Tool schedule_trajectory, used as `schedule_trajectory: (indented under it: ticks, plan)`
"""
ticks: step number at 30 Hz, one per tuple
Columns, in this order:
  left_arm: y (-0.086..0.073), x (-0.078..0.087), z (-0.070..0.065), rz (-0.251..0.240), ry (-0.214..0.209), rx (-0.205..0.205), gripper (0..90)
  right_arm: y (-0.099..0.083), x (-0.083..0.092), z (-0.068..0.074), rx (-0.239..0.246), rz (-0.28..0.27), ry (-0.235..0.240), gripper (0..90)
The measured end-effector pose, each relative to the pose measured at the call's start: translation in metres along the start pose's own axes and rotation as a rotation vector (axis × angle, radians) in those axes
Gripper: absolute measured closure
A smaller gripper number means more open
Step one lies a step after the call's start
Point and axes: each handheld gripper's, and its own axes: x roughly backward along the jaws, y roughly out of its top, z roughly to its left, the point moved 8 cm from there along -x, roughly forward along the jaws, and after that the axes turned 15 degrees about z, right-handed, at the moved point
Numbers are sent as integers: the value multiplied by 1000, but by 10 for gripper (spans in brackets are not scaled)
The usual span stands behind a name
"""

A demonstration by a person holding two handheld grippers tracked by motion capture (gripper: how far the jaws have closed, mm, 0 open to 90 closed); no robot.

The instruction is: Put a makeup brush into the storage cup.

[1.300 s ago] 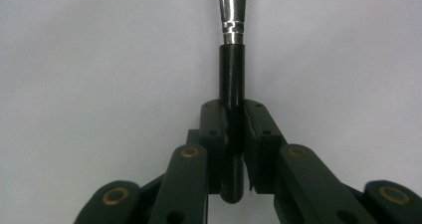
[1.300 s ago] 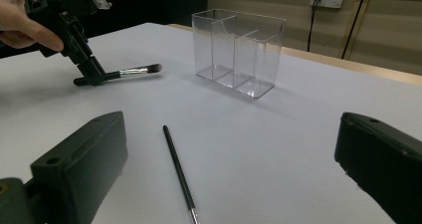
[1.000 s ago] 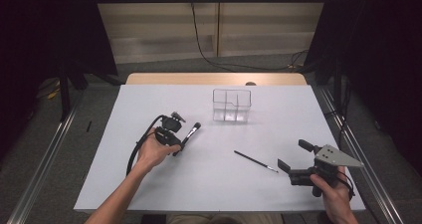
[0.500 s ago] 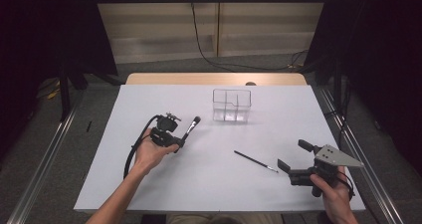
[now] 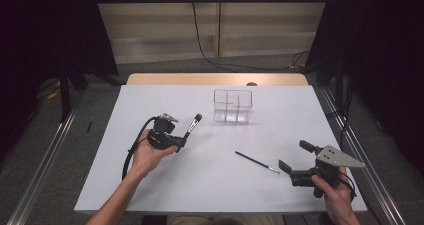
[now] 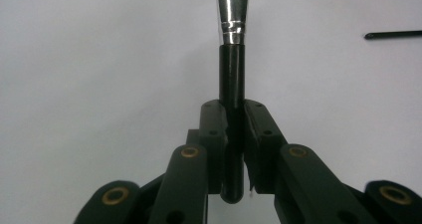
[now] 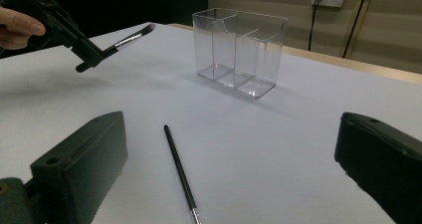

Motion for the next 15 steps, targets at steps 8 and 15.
schedule_trajectory:
  ticks: [8, 15]
  plan:
    - [-2, 9, 2, -81, 15, -5, 800, 0, 0, 0, 1, 0, 2, 0]
    - [-3, 15, 3, -154, 14, -20, 800, 0, 0, 1, 1, 0, 3, 0]
